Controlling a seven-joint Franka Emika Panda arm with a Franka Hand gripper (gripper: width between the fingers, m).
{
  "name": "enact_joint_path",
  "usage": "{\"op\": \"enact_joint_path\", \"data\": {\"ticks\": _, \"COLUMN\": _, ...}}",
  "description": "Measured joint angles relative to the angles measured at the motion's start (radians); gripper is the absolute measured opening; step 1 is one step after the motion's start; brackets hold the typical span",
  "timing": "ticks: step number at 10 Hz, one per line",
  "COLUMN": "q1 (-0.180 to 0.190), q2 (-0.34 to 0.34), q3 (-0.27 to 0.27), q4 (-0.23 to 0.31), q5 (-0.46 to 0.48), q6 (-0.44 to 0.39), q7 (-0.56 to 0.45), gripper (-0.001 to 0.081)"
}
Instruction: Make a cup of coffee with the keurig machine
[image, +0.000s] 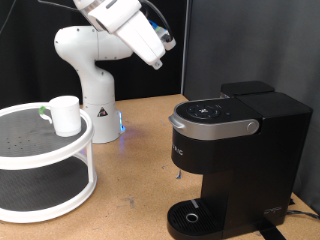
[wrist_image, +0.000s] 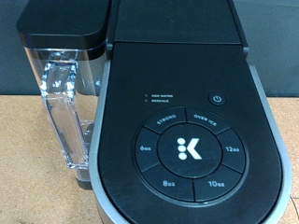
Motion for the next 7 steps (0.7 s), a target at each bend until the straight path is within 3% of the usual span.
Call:
{"op": "enact_joint_path", "data": {"ticks": 3, "q1": -0.001, "q2": -0.026, "q3": 0.01, "q4": -0.079, "q5": 0.069, "q6": 0.203, "q7": 0.02, "gripper": 0.0001}}
{"op": "enact_joint_path", "data": {"ticks": 4, "q1": -0.001, "q2": -0.044, "q3": 0.002, "q4": -0.107, "q5": 0.094, "q6": 0.212, "q7": 0.023, "gripper": 0.0001}}
{"op": "enact_joint_path", "data": {"ticks": 7, "q1": -0.022, "q2": -0.119, "q3": -0.033, "q4": -0.174, "q5": 0.099, "q6": 0.135, "q7": 0.055, "gripper": 0.0001}}
